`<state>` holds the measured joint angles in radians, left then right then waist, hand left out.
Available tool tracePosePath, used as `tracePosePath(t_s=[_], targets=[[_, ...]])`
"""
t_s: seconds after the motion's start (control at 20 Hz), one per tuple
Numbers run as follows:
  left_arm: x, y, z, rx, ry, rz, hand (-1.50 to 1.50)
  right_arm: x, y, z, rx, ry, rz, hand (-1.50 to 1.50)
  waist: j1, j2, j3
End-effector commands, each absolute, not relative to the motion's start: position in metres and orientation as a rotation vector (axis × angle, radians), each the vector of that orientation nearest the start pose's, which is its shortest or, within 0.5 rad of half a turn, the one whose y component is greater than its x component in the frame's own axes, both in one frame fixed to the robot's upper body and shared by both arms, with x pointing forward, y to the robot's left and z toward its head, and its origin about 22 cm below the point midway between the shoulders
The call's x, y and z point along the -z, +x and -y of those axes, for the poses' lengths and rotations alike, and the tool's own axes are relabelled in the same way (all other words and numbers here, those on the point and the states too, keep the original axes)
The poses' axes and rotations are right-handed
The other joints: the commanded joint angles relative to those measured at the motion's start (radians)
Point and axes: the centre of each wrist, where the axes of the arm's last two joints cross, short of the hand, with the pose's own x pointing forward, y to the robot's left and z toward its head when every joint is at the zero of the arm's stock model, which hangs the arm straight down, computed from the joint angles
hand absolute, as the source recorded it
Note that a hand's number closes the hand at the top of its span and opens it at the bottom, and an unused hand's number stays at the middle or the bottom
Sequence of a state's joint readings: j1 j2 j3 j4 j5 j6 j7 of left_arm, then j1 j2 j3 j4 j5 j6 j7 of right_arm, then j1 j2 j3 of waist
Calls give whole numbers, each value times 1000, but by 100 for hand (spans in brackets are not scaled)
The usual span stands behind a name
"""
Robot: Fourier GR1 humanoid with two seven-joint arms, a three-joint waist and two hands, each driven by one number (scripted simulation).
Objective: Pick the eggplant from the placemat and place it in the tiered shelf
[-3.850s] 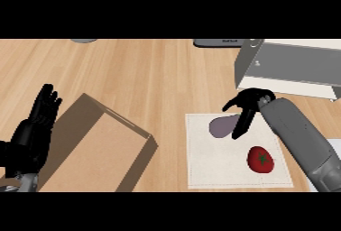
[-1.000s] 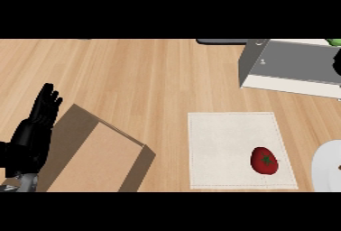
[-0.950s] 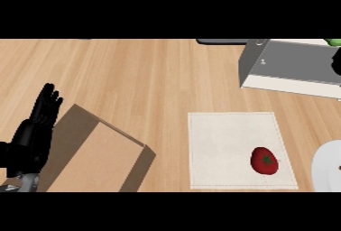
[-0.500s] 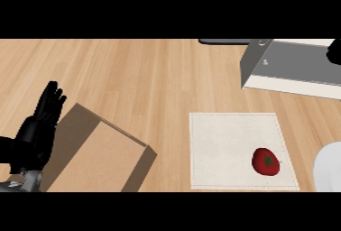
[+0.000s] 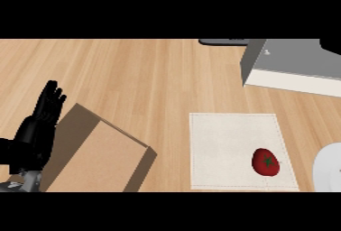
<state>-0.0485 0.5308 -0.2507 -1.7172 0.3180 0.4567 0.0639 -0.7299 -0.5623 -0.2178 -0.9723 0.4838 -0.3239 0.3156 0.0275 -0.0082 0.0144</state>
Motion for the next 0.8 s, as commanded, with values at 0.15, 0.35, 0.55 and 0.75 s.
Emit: tracePosePath(t_s=[0.15,0.35,0.55,0.75], targets=[[-62,255,-270,-25,235,1610,0,-160,419,367,-57,-1004,1369,-150,4,19,-14],[-65,260,-261,-22,223,1627,0,-161,415,386,-29,-952,1449,-150,-9,17,-13],[-54,256,-257,-28,228,1613,0,-162,415,395,-13,-924,1534,-150,-9,17,-13],[-52,247,-270,-19,238,1610,0,-184,415,392,117,-883,1618,-150,-23,9,-14]])
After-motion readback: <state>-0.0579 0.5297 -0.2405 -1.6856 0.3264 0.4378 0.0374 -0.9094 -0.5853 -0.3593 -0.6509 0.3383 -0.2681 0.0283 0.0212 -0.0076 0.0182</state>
